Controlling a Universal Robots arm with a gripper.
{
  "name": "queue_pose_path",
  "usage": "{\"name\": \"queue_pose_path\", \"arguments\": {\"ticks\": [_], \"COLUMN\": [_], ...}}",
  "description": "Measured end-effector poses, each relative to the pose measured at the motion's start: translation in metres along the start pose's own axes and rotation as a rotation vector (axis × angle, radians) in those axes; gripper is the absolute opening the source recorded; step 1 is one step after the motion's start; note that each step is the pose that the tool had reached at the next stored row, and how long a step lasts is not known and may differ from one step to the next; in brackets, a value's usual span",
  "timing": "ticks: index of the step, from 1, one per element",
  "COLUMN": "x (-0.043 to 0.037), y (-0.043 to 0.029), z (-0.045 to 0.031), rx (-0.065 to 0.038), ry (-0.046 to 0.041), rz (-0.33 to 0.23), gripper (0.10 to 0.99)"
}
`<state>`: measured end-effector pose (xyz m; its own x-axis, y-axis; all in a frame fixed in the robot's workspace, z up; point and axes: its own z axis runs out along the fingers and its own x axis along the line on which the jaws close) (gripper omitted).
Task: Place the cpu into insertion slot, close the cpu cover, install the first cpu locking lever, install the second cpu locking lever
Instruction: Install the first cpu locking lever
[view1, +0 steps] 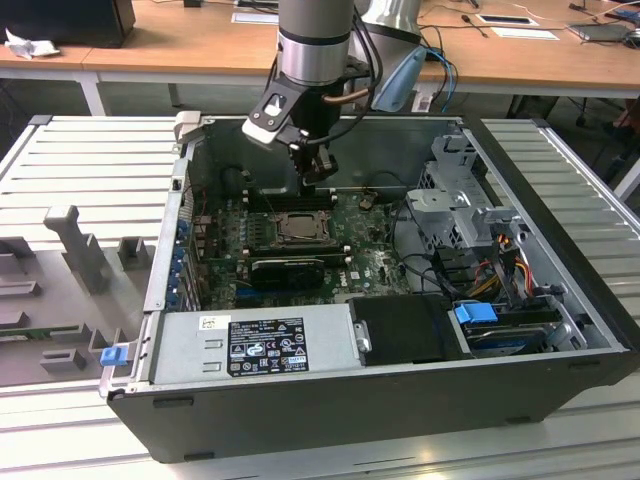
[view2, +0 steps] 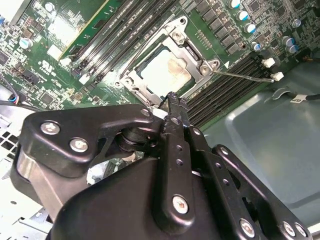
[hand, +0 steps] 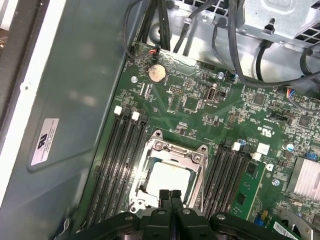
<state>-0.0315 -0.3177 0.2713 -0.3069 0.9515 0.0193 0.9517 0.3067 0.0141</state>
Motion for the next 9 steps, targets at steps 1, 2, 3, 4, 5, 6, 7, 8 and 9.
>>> {"name": "queue_pose_path", "arguments": {"ticks": [1, 2, 3, 4, 5, 6, 7, 8, 9], "x": [0.0, 0.0, 0.0, 0.0, 0.0, 0.0, 0.0, 0.0, 0.0], "y": [0.0, 0.0, 0.0, 0.0, 0.0, 0.0, 0.0, 0.0, 0.0], "z": [0.0, 0.0, 0.0, 0.0, 0.0, 0.0, 0.0, 0.0, 0.0], "rx": [0.0, 0.0, 0.0, 0.0, 0.0, 0.0, 0.0, 0.001, 0.001], "ry": [0.0002, 0.0001, 0.0002, 0.0002, 0.0003, 0.0003, 0.0003, 0.0004, 0.0004], "rz": [-0.008, -0.011, -0.013, -0.016, -0.018, -0.021, -0.025, -0.028, -0.031], "gripper": [0.106, 0.106, 0.106, 0.106, 0.106, 0.106, 0.106, 0.106, 0.106]}}
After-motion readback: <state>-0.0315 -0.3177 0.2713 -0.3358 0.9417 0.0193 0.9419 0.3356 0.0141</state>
